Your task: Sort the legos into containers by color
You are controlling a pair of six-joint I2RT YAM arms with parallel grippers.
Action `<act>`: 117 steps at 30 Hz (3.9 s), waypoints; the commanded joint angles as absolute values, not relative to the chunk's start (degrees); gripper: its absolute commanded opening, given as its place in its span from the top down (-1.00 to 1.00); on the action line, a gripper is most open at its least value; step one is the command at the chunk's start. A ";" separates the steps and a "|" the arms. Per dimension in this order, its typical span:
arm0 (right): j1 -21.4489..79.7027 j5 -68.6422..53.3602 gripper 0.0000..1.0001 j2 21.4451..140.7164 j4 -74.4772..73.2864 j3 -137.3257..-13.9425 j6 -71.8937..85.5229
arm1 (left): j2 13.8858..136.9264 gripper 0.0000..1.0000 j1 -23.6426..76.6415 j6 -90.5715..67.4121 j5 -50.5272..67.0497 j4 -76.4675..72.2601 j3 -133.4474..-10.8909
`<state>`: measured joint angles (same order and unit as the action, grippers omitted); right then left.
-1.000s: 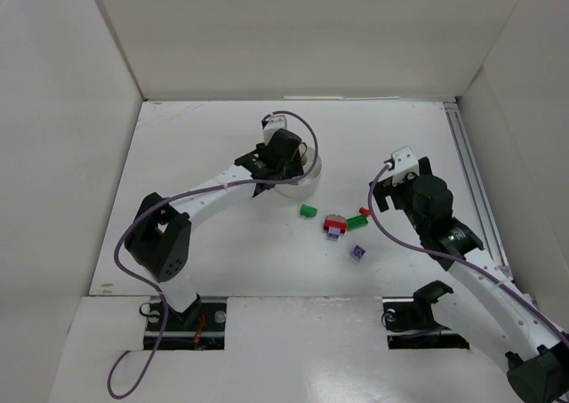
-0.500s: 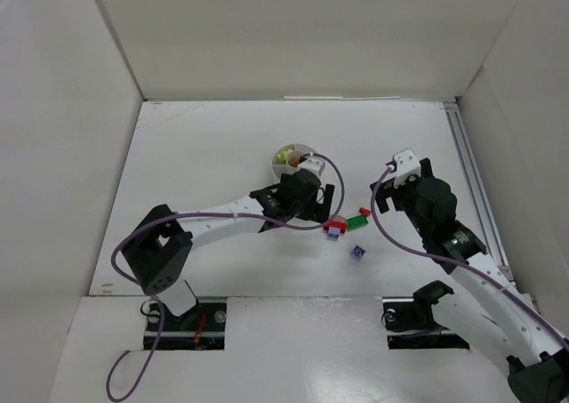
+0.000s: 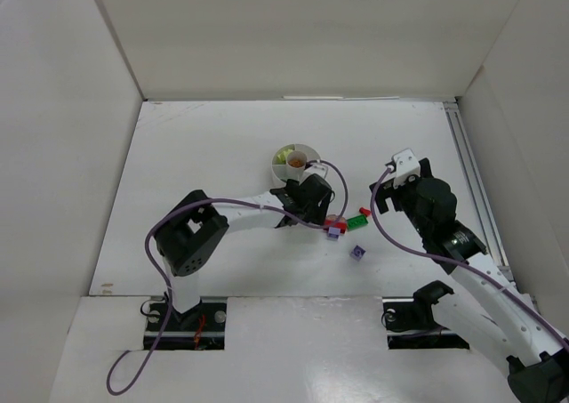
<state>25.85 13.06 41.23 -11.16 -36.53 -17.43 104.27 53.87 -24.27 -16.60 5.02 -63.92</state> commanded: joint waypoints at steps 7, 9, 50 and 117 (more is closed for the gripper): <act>25.49 12.66 -0.99 40.52 -9.32 -36.21 -17.67 | 103.27 0.07 53.70 -24.26 -16.18 3.52 -66.62; 25.49 12.66 -0.99 40.52 -9.32 -36.21 -17.67 | 103.27 0.17 53.70 -24.26 -15.48 3.52 -66.62; 25.49 13.71 -0.99 41.57 -9.32 -36.74 -18.19 | 84.99 0.21 42.46 0.79 -15.48 -11.16 -56.16; 27.59 8.35 -0.65 61.16 -17.57 -31.81 43.41 | 43.60 -1.00 43.59 -27.16 0.44 -4.48 -32.70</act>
